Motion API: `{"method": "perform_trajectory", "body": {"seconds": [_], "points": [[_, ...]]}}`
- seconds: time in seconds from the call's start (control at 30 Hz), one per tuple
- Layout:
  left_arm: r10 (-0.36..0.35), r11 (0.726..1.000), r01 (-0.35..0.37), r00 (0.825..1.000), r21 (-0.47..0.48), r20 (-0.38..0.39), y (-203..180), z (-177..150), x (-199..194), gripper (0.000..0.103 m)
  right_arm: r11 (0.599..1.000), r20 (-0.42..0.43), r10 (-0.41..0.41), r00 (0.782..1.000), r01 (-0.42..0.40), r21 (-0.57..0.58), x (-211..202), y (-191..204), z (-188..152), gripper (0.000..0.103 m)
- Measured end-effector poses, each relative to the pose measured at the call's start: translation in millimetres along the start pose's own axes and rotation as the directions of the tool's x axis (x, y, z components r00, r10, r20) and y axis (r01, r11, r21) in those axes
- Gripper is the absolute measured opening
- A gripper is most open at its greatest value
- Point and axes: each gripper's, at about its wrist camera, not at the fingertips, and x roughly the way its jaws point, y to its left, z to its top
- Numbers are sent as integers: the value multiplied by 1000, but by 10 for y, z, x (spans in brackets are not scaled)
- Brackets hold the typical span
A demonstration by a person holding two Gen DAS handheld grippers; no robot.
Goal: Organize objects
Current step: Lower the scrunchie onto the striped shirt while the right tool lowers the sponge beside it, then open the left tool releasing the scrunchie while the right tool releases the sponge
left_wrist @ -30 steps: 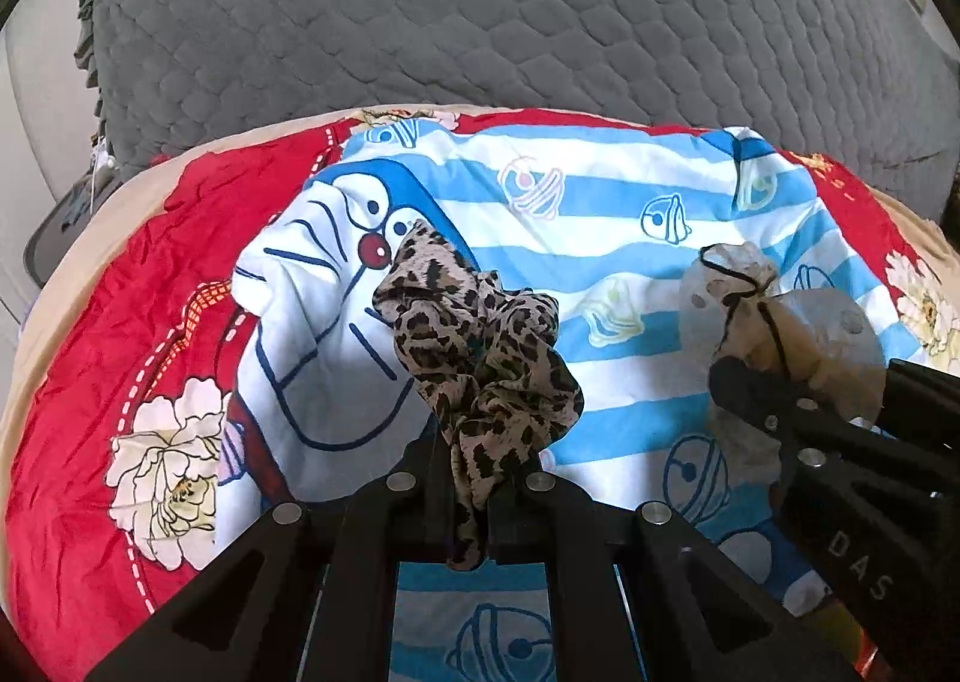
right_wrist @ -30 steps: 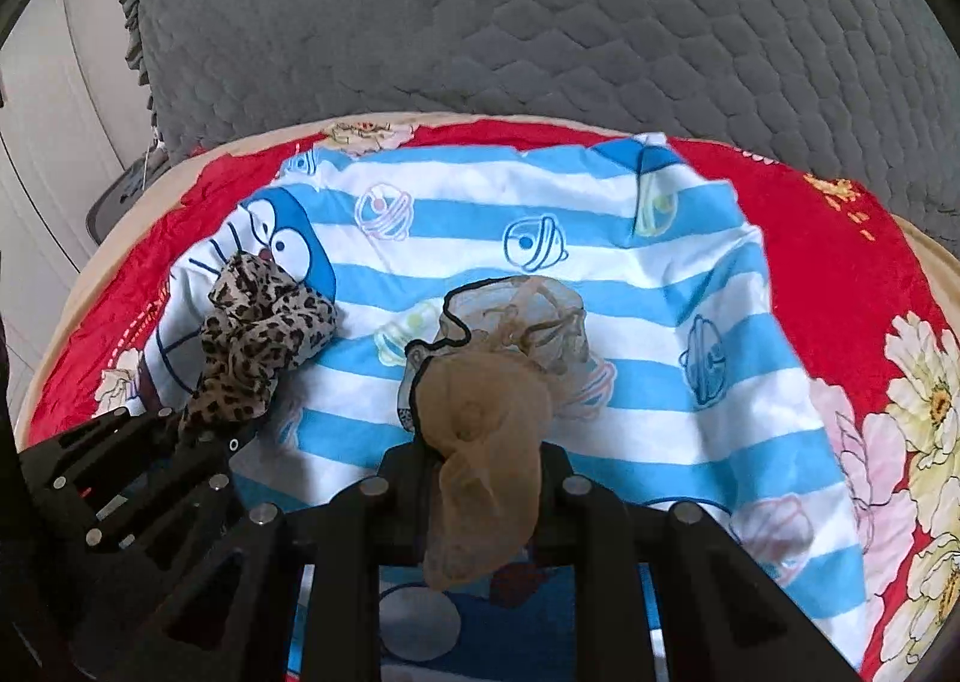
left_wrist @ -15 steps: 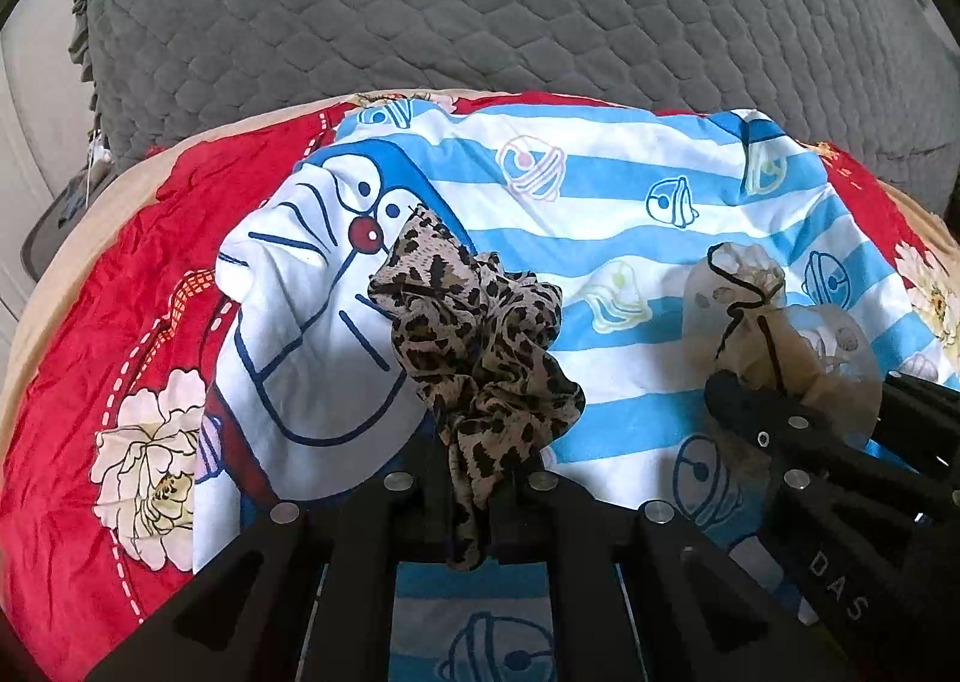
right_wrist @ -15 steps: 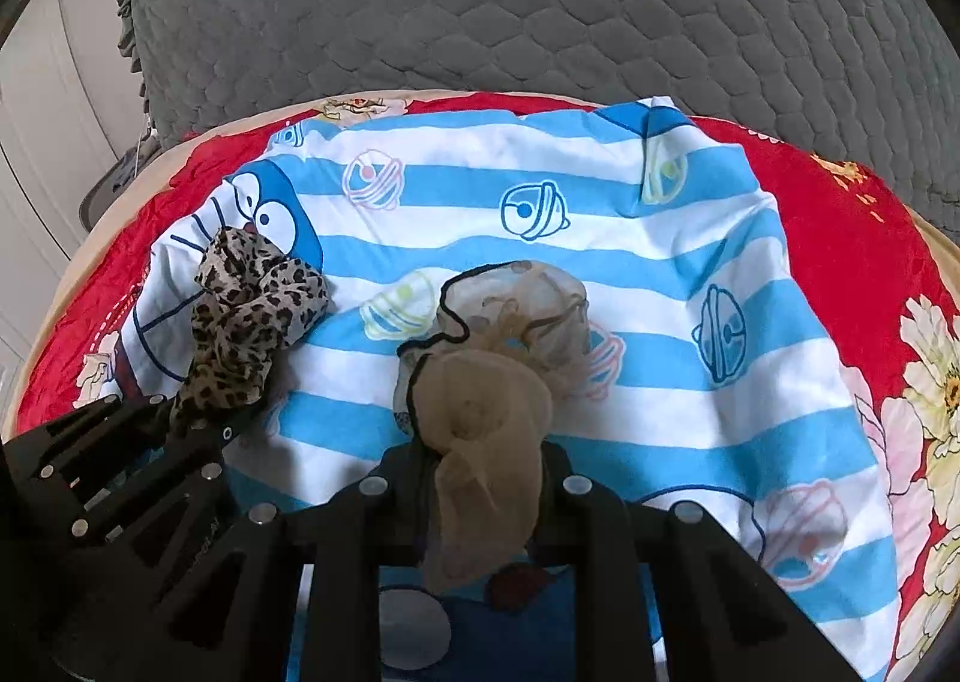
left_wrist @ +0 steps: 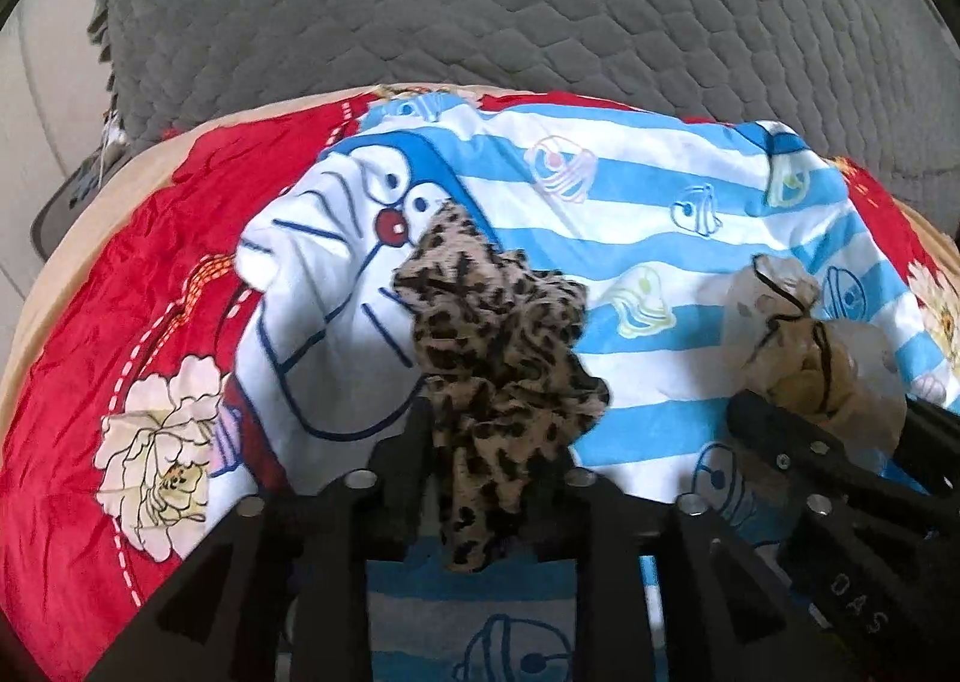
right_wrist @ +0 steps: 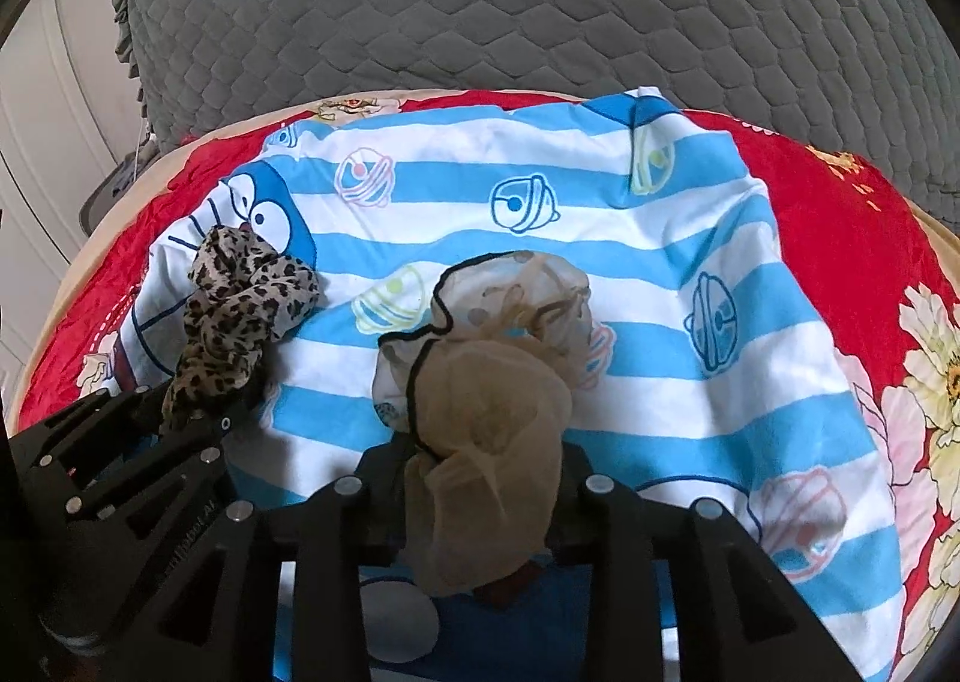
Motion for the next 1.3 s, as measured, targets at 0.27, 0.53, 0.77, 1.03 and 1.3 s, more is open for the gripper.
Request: {"method": "perform_trajectory", "body": {"seconds": [0.27,0.53,0.77,1.03,1.3], "points": [[-5,999,5,1000,-32,-18,76,-8,-5,54,1000,-5,-8,1000,8,-3,-38,-20,-30,44],[-28,999,28,999,-17,-21,56,-50,-83,68,999,10,-31,999,31,8,-146,-78,-65,60],[-24,1000,24,1000,1,-7,25,-56,-243,69,1000,30,-26,999,26,3,-313,-92,-65,67],[-25,1000,25,1000,12,14,24,-41,-479,73,1000,51,-17,999,16,14,-533,-87,-90,71],[-21,1000,21,1000,17,14,72,-109,-655,75,1000,67,-14,998,14,10,-699,-47,-150,78]]}}
